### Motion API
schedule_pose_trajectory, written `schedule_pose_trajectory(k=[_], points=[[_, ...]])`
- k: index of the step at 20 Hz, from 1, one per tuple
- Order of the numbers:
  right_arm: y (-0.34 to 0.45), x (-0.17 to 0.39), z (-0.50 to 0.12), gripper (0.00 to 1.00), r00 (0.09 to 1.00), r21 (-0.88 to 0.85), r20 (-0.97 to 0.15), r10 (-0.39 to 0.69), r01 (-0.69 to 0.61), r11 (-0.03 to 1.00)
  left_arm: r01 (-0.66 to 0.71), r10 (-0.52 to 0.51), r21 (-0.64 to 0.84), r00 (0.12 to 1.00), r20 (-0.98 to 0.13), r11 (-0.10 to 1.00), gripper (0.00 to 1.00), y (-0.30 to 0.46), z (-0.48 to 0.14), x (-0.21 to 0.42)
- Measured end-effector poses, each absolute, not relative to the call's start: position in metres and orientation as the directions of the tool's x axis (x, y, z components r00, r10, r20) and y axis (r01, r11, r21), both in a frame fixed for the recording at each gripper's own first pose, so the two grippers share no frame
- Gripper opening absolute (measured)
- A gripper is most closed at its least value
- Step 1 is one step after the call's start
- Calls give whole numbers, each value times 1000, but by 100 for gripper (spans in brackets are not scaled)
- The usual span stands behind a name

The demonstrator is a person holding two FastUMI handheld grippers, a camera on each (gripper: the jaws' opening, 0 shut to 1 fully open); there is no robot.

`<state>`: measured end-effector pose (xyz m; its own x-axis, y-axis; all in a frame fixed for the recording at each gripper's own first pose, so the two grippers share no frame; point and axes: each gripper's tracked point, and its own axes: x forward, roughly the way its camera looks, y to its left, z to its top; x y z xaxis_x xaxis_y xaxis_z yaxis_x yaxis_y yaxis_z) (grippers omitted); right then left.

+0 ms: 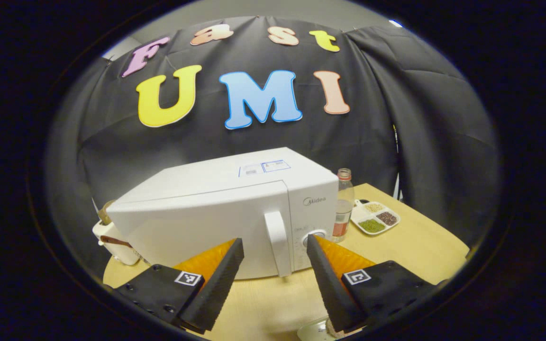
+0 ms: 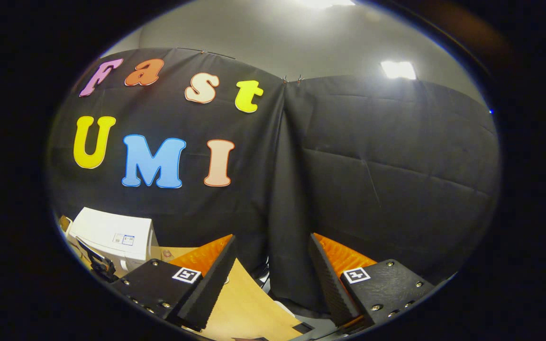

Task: Open the microwave oven with the left hand, put the food in, and close the microwave oven.

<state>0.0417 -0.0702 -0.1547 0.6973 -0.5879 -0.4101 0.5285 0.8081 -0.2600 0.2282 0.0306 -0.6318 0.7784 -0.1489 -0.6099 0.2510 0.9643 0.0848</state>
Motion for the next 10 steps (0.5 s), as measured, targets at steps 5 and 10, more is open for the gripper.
schedule_pose_trajectory(k=[5,10], points=[[-63,45,-163,94,695,-271,-437,-571,503,821,245,-130,84,739,-661,966,75,29,-683,248],[-65,37,-159,94,692,-274,-423,-584,517,811,261,-165,38,710,-685,965,79,10,-709,251]])
